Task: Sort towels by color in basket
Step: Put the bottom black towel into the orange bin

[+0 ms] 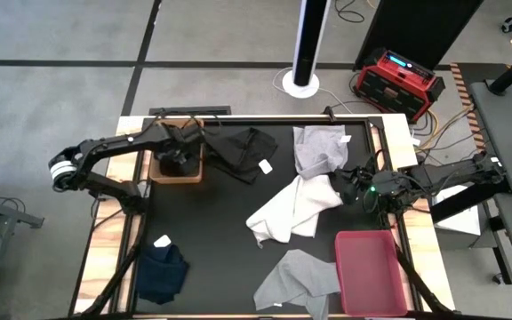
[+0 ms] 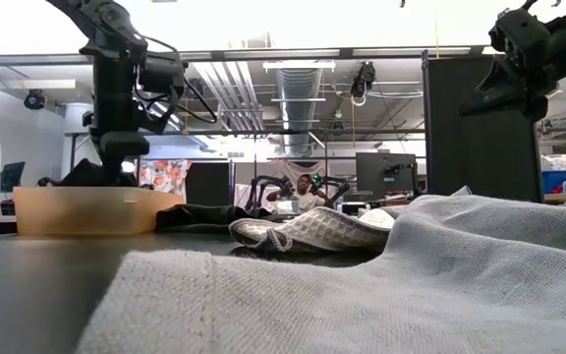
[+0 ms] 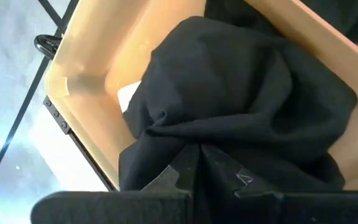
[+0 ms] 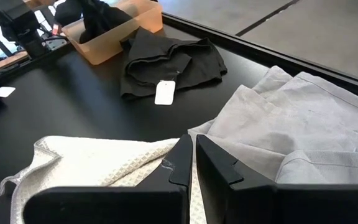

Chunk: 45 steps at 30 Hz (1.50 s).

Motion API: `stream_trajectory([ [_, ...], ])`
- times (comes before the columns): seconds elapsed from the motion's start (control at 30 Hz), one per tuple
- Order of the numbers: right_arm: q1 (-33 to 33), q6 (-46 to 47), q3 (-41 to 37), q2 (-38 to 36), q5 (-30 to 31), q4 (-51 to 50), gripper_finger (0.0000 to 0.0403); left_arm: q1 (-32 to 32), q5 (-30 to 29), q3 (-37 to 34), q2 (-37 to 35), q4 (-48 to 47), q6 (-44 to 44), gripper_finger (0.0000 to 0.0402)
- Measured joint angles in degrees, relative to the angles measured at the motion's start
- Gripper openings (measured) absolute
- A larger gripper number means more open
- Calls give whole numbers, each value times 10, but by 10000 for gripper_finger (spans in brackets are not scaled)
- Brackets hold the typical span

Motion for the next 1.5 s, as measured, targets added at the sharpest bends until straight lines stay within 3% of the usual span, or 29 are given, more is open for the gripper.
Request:
stream_trajectory([
  [0.13, 0, 0, -2, 0, 0, 0, 13, 16, 8, -23, 0, 40, 0, 0],
  [0.37, 0, 0, -4, 0, 0, 0, 13, 48, 82, -63, 0, 105, 12, 0],
  [0.6, 0, 0, -5, 0, 0, 0, 13, 65, 122, -66, 0, 110, 21, 0],
  [0.77, 0, 0, -5, 0, 0, 0, 13, 76, 189, -64, 0, 110, 26, 0],
  [1.03, 0, 0, -6, 0, 0, 0, 13, 77, 186, -48, -2, 93, 15, 0],
  [1.5, 0, 6, -6, 0, 0, 0, 13, 76, 182, 65, -6, -57, 11, 0],
])
